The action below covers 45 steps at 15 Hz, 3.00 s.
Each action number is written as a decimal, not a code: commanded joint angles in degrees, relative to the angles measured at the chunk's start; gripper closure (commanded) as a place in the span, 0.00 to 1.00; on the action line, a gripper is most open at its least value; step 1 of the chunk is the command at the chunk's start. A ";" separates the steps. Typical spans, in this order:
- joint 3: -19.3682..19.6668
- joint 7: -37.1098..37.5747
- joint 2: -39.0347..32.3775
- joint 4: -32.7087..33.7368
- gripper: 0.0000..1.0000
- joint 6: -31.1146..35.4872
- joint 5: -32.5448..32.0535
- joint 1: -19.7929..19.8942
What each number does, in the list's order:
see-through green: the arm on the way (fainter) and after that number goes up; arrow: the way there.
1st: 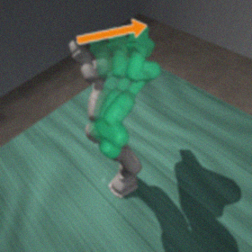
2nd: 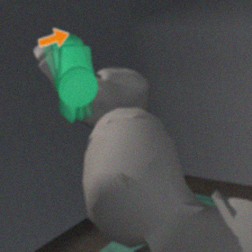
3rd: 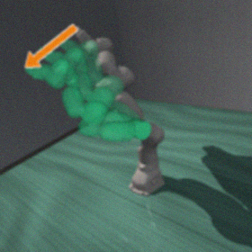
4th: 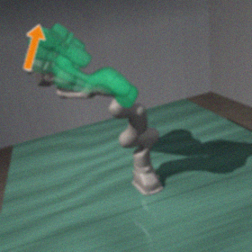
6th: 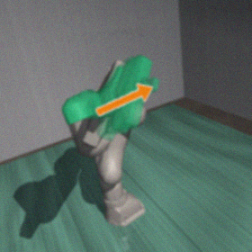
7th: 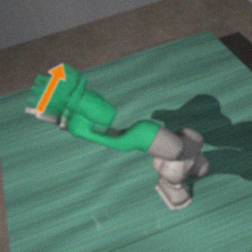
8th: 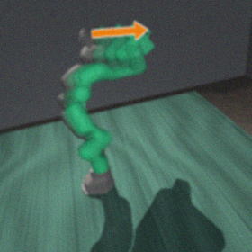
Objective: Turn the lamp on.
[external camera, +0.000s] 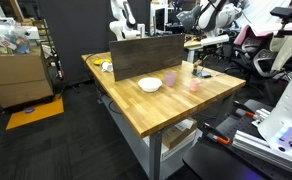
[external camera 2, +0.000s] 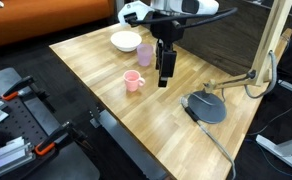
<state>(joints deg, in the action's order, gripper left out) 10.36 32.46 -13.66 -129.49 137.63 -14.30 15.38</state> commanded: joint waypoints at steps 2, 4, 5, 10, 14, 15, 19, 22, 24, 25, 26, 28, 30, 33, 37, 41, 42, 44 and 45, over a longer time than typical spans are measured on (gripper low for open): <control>2.93 -0.68 -1.40 1.17 0.00 0.03 1.02 -2.78; 2.91 -0.54 -1.41 1.28 0.00 0.03 1.00 -3.02; 2.95 -0.53 -1.41 1.29 0.00 0.03 0.99 -3.06; 4.09 -3.08 -5.33 3.82 0.00 2.87 2.21 -2.97; 4.86 -7.90 -11.43 7.88 0.00 3.47 6.76 -2.45; 5.21 -8.24 -13.20 9.28 0.00 3.45 7.53 -2.41; 6.85 -7.06 -14.23 9.21 0.00 2.87 7.31 -3.93; 6.90 -6.96 -13.66 9.11 0.00 2.85 7.21 -4.39; 6.97 -6.95 -13.67 9.07 0.00 2.84 7.19 -4.40; 7.01 -6.95 -13.68 9.07 0.00 2.84 7.19 -4.39; 7.88 -5.19 -14.69 9.92 0.00 3.29 6.44 -4.92; 8.70 -4.20 -16.61 11.67 0.00 4.05 6.67 -4.77; 8.81 -5.62 -18.18 13.48 0.00 4.50 7.64 -3.78; 9.09 -7.23 -21.00 15.86 0.00 6.39 7.94 -2.99; 9.84 -6.10 -27.38 20.33 0.00 7.37 8.79 -3.20; 10.62 -6.59 -31.64 23.79 0.27 7.44 9.71 -2.95; 10.77 -6.68 -32.08 24.37 0.33 7.46 10.00 -2.97; 10.77 -6.88 -31.68 24.31 0.47 7.84 10.41 -3.36; 10.67 -7.07 -31.51 24.23 0.54 7.91 10.56 -3.45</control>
<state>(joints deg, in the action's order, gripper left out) 20.47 26.85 -44.30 -106.39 144.49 -5.01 11.98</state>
